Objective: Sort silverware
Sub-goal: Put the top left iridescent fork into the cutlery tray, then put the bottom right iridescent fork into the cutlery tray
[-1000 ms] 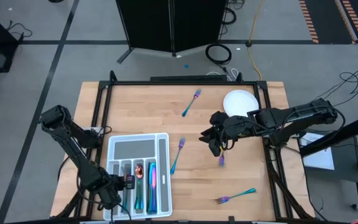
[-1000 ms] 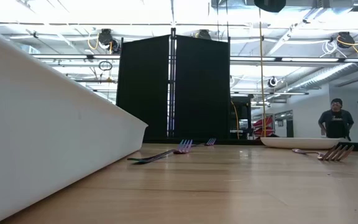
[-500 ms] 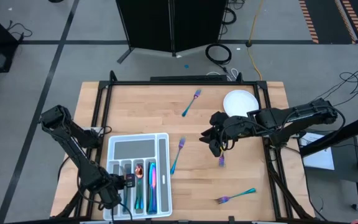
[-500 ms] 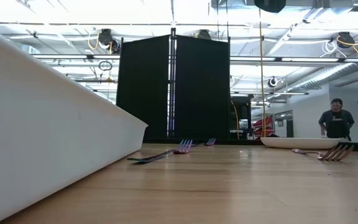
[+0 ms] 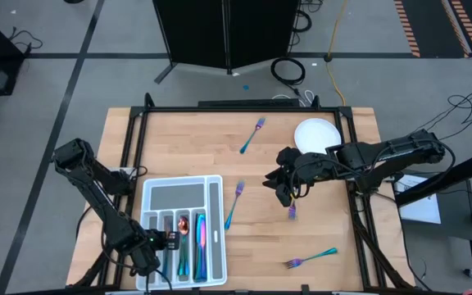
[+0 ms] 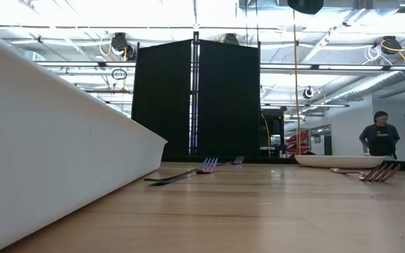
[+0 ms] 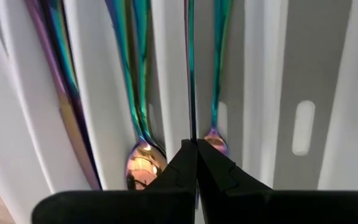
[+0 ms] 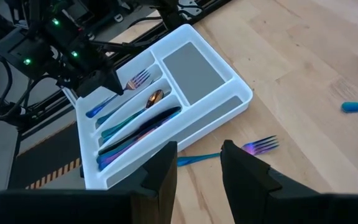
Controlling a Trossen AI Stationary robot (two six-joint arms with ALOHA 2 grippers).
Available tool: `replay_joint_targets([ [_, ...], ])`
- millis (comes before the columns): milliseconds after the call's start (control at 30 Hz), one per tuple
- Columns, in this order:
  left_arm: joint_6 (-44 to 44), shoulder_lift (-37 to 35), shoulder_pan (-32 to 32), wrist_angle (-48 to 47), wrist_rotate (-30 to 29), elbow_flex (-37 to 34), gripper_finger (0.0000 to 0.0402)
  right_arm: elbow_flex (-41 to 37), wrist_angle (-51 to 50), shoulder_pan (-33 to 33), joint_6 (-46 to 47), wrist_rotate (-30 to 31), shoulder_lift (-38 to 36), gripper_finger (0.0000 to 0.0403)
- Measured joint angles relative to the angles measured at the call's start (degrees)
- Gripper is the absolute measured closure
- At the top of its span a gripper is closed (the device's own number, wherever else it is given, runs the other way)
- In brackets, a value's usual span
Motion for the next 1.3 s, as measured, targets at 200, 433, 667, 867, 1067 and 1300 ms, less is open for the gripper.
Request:
replay_joint_targets([
  [200, 0.0, 0.0, 0.0, 1.71, -1.59, 0.02, 0.0394, 0.0, -0.01, 0.0, 0.76, -0.24, 0.0, 0.0294],
  [433, -2.86, -0.17, 0.0, 1.74, -3.39, 0.04, 0.0349, -0.01, -0.01, 0.02, 0.85, -0.22, 0.0, 0.0294],
  [667, -3.06, -0.17, 0.0, -2.74, 1.59, 0.07, 0.0327, 0.0, -0.28, 0.0, 0.83, -0.22, 0.0, 0.0294],
  [867, -5.98, -0.57, -0.04, -4.08, 1.48, 0.07, 0.0327, 0.0, -0.61, 0.0, 0.66, -0.2, 0.0, 0.0294],
  [1067, -12.95, -4.86, 1.32, -2.73, -1.88, 0.63, 0.0327, 0.0, -1.13, 0.0, 0.66, -0.2, 0.0, 0.0294],
  [1300, -13.54, -13.03, 8.55, 3.46, -16.54, 0.87, 0.0327, 0.0, -1.13, 0.0, 0.36, -0.2, 0.0, 0.0294],
])
